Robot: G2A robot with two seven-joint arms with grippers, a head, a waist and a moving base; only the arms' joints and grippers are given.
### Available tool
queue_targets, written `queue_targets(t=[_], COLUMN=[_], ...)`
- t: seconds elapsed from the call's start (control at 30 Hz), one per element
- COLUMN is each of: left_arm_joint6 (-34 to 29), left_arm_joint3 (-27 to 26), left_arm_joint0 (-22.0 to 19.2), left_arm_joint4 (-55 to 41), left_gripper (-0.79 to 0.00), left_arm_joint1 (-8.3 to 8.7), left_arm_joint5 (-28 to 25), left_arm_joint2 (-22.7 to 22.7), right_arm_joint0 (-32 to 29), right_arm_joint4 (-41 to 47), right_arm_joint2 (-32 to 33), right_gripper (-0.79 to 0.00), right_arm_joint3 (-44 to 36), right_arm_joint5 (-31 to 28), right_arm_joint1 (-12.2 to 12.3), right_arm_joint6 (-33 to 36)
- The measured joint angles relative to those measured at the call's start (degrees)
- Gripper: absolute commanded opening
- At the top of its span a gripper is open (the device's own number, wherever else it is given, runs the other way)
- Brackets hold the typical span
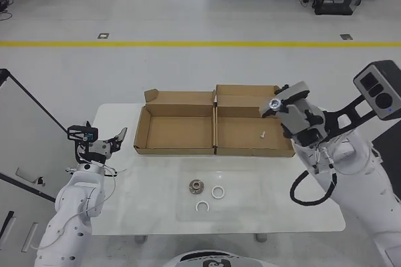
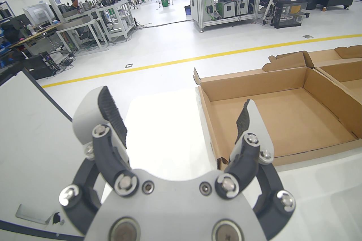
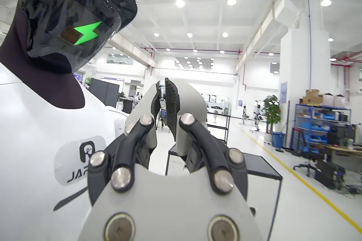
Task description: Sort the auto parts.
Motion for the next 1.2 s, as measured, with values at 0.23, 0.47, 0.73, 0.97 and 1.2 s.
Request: queue_targets(t=[0.23,0.47,0.73,0.97,1.2], left_arm_joint6=[0.00,0.00,0.00,0.00,0.00], left_arm_joint3=[0.00,0.00,0.00,0.00,0.00], left_arm_joint0=[0.00,0.00,0.00,0.00,0.00], left_arm_joint4=[0.00,0.00,0.00,0.00,0.00], left_gripper=[0.000,0.000,0.000,0.000,0.000], left_arm_joint1=[0.00,0.00,0.00,0.00,0.00], left_arm_joint5=[0.00,0.00,0.00,0.00,0.00], left_arm_joint2=[0.00,0.00,0.00,0.00,0.00], right_arm_joint0=[-1.35,4.62,19.48,31.18,37.65], right_arm_joint4=[7.77,15.30,18.01,13.69,8.12], right_arm_joint2=[11.21,13.19,2.41,-8.67,-17.64], right_gripper=[-0.785,-0.785,-0.785,-0.785,-0.785], right_arm_joint3=[6.05,11.32,22.41,31.23,38.47], right_arm_joint5=[-1.73,-1.33,-2.78,-2.80,-2.80], right_arm_joint1=[3.08,4.62,2.64,-1.08,-4.85], right_arm_joint6=[16.97,32.04,39.60,40.71,40.54])
